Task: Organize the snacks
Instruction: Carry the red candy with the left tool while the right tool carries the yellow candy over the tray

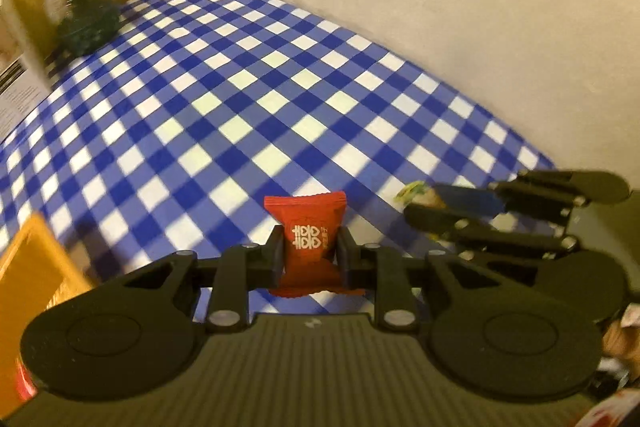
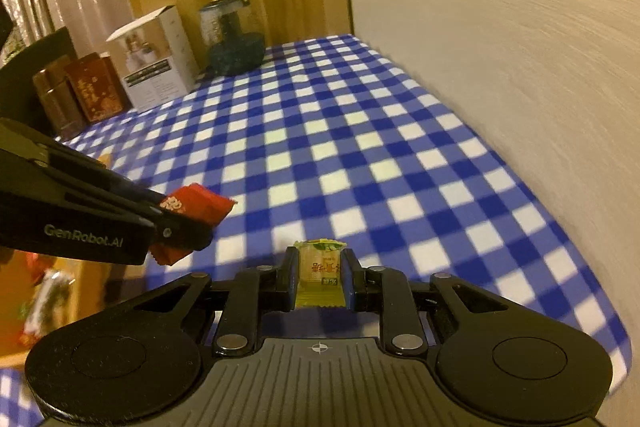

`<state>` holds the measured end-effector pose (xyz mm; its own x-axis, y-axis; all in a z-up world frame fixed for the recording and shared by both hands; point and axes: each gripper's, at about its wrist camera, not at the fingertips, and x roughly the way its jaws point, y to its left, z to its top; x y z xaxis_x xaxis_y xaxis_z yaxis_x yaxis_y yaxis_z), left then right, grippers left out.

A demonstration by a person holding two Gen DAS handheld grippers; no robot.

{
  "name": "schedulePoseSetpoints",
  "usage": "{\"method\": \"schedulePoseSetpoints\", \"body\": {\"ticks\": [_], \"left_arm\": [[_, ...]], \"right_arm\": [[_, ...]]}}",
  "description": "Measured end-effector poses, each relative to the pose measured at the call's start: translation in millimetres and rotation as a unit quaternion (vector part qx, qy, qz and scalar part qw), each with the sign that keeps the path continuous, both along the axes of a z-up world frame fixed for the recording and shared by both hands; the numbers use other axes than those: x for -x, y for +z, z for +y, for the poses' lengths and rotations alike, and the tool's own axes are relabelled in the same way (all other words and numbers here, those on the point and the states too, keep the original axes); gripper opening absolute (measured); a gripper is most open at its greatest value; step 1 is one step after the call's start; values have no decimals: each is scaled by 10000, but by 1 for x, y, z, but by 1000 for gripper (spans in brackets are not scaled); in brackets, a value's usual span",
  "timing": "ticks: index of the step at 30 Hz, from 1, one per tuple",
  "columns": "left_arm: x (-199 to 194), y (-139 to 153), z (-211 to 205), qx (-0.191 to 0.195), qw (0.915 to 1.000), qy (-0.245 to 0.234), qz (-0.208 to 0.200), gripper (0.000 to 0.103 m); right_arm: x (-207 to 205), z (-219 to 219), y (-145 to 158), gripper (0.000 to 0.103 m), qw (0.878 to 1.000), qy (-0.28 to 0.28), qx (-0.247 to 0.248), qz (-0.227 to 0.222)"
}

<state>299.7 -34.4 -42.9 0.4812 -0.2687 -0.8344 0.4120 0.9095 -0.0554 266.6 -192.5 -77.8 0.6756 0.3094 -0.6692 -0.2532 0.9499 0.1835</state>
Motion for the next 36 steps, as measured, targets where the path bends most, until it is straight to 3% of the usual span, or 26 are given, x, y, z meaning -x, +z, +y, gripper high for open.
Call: {"method": "schedulePoseSetpoints", "body": {"ticks": [9,17,36], "left_arm": [[101,22,5,502,9942,914,-278,23],[179,34,34,851,9795,1755,-495,23],[253,51,92,843,9588,2609,-744,23]], "right_arm": [[65,4,24,22,10000,74,-7,3],[118,13,40,22,9994,325,30,-85],[168,66,62,22,9942,1036,66,-280]]}}
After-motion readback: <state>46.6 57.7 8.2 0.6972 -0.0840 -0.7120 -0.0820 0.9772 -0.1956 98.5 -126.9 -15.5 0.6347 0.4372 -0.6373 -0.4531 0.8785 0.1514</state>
